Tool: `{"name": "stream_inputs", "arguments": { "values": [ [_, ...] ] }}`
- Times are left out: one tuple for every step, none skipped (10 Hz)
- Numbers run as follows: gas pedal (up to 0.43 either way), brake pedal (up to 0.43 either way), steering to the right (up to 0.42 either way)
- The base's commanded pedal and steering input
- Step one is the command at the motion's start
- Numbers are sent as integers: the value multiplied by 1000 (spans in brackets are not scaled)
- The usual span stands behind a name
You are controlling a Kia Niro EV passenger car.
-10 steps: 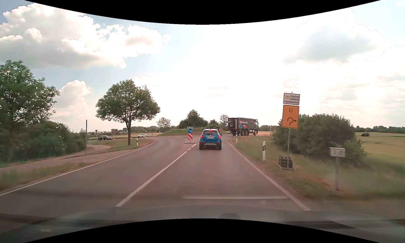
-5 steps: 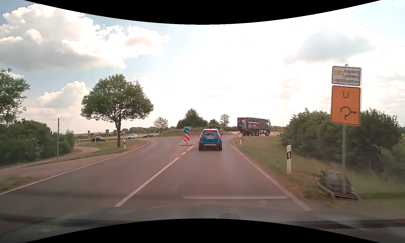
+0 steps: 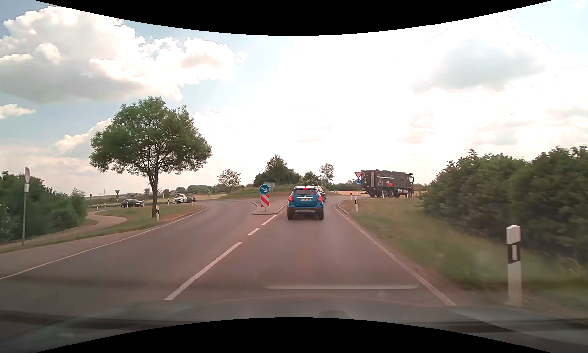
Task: Follow the waypoints while adhering to traffic rules and regulations
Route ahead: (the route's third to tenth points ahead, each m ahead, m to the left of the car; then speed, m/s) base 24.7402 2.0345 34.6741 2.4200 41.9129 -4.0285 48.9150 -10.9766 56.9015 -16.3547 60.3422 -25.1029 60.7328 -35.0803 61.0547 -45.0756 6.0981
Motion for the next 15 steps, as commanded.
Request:
{"name": "stream_inputs", "arguments": {
  "values": [
    [0,140,-1],
    [0,140,-1],
    [0,140,0],
    [0,146,0],
    [0,165,0],
    [0,165,0],
    [0,165,0],
    [0,146,0],
    [0,110,0],
    [0,43,0],
    [0,0,0],
    [0,0,0],
    [0,0,0],
    [0,0,0],
    [0,0,0]
  ]
}}
